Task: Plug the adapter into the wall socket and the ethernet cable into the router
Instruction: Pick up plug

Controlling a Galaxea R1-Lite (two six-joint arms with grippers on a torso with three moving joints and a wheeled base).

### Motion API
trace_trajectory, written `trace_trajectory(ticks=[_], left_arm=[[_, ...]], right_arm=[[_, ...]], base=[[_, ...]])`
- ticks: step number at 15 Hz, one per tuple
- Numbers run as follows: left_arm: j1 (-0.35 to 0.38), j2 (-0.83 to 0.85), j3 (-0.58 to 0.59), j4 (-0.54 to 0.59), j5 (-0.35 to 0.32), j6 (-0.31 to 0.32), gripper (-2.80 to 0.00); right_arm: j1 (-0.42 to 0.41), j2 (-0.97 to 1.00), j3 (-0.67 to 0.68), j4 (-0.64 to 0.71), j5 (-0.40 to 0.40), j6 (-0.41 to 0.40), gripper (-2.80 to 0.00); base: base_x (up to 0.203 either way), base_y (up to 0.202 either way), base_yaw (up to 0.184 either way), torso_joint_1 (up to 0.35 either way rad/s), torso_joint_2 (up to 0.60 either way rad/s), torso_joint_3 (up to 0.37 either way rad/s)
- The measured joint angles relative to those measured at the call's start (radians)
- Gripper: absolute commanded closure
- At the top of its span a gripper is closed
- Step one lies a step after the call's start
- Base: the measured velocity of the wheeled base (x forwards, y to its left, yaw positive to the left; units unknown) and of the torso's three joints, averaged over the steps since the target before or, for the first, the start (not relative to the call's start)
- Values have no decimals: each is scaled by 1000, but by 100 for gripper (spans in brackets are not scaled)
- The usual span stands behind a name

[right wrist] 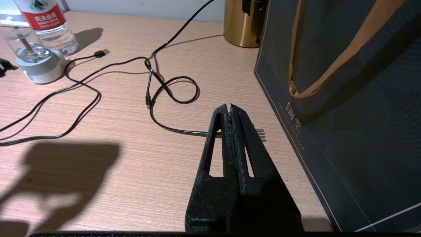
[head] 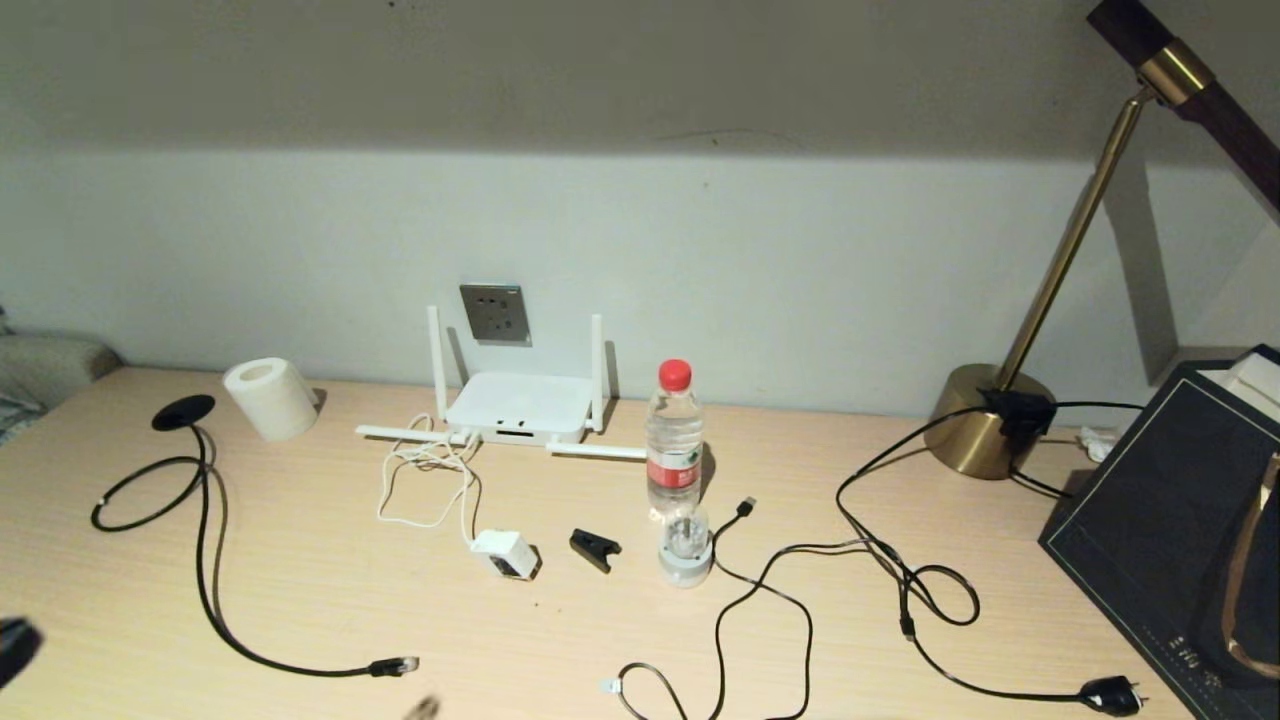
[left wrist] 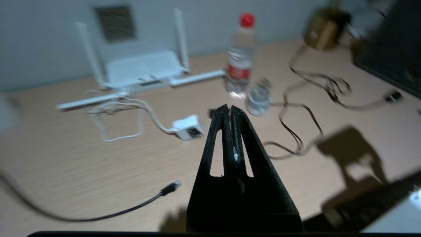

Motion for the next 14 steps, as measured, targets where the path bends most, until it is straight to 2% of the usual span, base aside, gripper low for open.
trace_trajectory(ticks=[4, 5, 7, 9, 12, 14], left_arm=[[-122, 397, -106, 2, -233, 125, 0], [-153, 487, -131, 2, -270, 157, -280], [-192, 649, -186, 7, -300, 261, -280], [-209, 784, -238, 8, -281, 413, -280], [-189, 959, -335, 13, -244, 720, -280], [-153, 1061, -430, 58, -238, 942, -280]], right_arm=[[0, 0, 0, 0, 0, 0, 0], [0, 0, 0, 0, 0, 0, 0], [0, 0, 0, 0, 0, 0, 0], [0, 0, 0, 0, 0, 0, 0], [0, 0, 0, 0, 0, 0, 0], [0, 0, 0, 0, 0, 0, 0]], base=[[0, 0, 0, 0, 0, 0], [0, 0, 0, 0, 0, 0], [0, 0, 0, 0, 0, 0], [0, 0, 0, 0, 0, 0], [0, 0, 0, 0, 0, 0], [0, 0, 0, 0, 0, 0]])
